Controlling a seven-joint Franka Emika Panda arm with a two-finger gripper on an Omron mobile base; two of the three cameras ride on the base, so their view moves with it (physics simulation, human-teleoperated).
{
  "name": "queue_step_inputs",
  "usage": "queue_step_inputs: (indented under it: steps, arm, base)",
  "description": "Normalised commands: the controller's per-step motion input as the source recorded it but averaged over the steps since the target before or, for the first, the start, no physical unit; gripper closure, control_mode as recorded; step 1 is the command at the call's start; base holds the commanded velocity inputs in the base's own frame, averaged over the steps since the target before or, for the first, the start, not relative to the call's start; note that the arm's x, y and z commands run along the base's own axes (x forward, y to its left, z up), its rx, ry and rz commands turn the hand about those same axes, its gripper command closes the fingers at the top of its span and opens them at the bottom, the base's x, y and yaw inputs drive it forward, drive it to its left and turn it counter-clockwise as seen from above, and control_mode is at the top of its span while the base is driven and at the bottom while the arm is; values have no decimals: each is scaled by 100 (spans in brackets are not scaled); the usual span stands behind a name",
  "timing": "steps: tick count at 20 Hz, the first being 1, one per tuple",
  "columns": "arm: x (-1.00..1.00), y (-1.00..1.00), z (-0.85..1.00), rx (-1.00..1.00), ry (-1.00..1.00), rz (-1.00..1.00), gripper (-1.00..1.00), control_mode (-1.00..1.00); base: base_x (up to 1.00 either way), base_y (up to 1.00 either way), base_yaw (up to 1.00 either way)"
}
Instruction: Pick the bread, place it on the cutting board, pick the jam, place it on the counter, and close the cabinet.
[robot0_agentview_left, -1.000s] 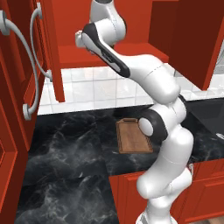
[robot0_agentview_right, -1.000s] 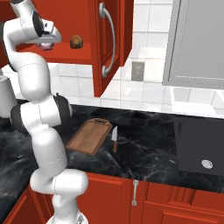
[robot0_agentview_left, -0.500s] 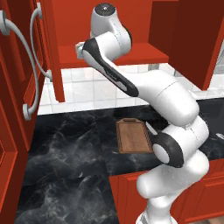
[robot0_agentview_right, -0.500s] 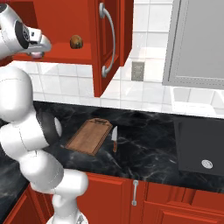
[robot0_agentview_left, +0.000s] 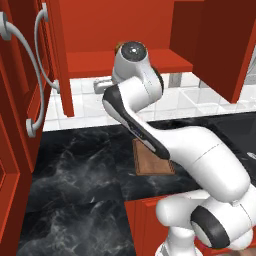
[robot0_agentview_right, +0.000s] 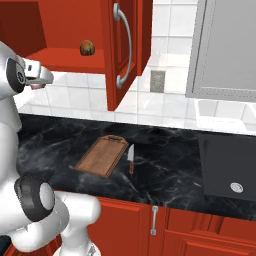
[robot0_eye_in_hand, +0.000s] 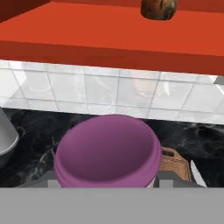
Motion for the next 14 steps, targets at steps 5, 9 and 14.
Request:
queue_step_inputs:
  steps: [5, 9, 14]
  arm:
    - [-40, -14, -43, 4, -1, 0, 100, -100]
    - [-14, -4, -42, 2, 0, 0, 100, -100]
    - [0, 0, -50, 0, 0, 1, 100, -100]
  base:
    - [0, 0, 0]
    - [0, 0, 0]
    - [0, 0, 0]
